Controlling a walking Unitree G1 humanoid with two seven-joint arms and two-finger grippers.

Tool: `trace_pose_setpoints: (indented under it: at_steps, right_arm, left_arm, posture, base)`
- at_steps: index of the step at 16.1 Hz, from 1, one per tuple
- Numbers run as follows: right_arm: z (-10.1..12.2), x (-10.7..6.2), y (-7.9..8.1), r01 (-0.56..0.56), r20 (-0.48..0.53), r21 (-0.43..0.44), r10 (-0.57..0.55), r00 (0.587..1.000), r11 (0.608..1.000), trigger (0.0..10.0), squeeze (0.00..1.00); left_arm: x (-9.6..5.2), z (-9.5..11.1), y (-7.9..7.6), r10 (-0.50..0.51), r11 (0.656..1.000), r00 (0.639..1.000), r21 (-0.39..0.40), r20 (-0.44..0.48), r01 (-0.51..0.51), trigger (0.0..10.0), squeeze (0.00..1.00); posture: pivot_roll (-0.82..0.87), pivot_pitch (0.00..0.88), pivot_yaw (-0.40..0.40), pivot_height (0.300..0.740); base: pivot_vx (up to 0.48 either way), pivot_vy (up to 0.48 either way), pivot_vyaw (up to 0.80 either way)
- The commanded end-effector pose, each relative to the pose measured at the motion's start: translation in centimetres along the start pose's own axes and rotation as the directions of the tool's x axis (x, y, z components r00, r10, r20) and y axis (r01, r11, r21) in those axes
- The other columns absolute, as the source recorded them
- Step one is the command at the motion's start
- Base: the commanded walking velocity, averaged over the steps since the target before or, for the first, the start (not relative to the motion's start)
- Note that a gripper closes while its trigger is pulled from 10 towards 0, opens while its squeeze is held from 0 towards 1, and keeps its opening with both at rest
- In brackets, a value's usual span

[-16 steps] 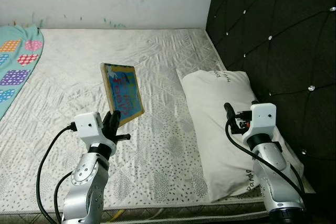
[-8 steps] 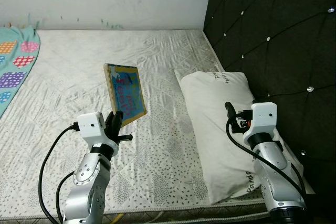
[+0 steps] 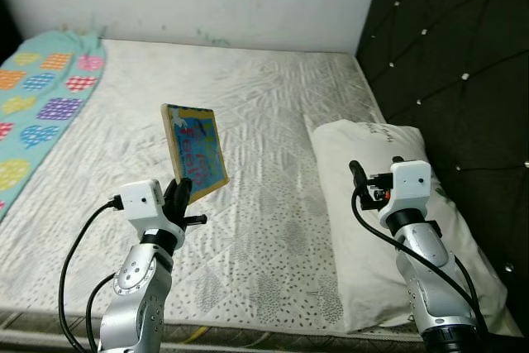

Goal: Clean up the room

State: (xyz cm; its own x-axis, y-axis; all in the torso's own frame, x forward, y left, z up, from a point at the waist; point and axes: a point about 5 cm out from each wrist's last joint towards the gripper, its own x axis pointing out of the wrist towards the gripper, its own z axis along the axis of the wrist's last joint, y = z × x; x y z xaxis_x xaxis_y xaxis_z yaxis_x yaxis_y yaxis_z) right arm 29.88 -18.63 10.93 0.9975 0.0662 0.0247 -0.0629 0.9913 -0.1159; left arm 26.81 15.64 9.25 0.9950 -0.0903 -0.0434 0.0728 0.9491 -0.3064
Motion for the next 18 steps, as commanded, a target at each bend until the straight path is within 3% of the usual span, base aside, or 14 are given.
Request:
trace_pose_setpoints:
  at_steps: [1, 7, 18]
  right_arm:
    - [0.5, 0.3, 0.0, -0.008, 0.014, 0.013, 0.007, 1.000, 1.000, 10.0, 0.00]
    - [0.1, -1.1, 0.9, -0.051, -0.008, 0.049, 0.052, 0.999, 0.997, 10.0, 0.00]
    - [0.0, -2.2, 1.3, -0.136, -0.044, 0.061, 0.139, 0.989, 0.989, 10.0, 0.00]
  left_arm:
    - [0.2, 1.3, -0.5, -0.019, 1.000, 0.998, 0.006, 0.054, 0.018, 10.0, 0.00]
    - [-1.0, 1.8, 0.6, 0.023, 1.000, 0.998, 0.014, 0.052, -0.024, 10.0, 0.00]
    - [-1.6, 1.9, 0.6, 0.032, 0.999, 0.999, 0.016, 0.032, -0.033, 10.0, 0.00]
  posture:
    - [-0.13, 0.000, -0.025, 0.740]
    - [-0.13, 0.081, -0.028, 0.740]
    - [-0.12, 0.116, -0.035, 0.740]
  base:
    - [0.000, 0.000, 0.00]
    - [0.000, 0.000, 0.00]
    - [0.000, 0.000, 0.00]
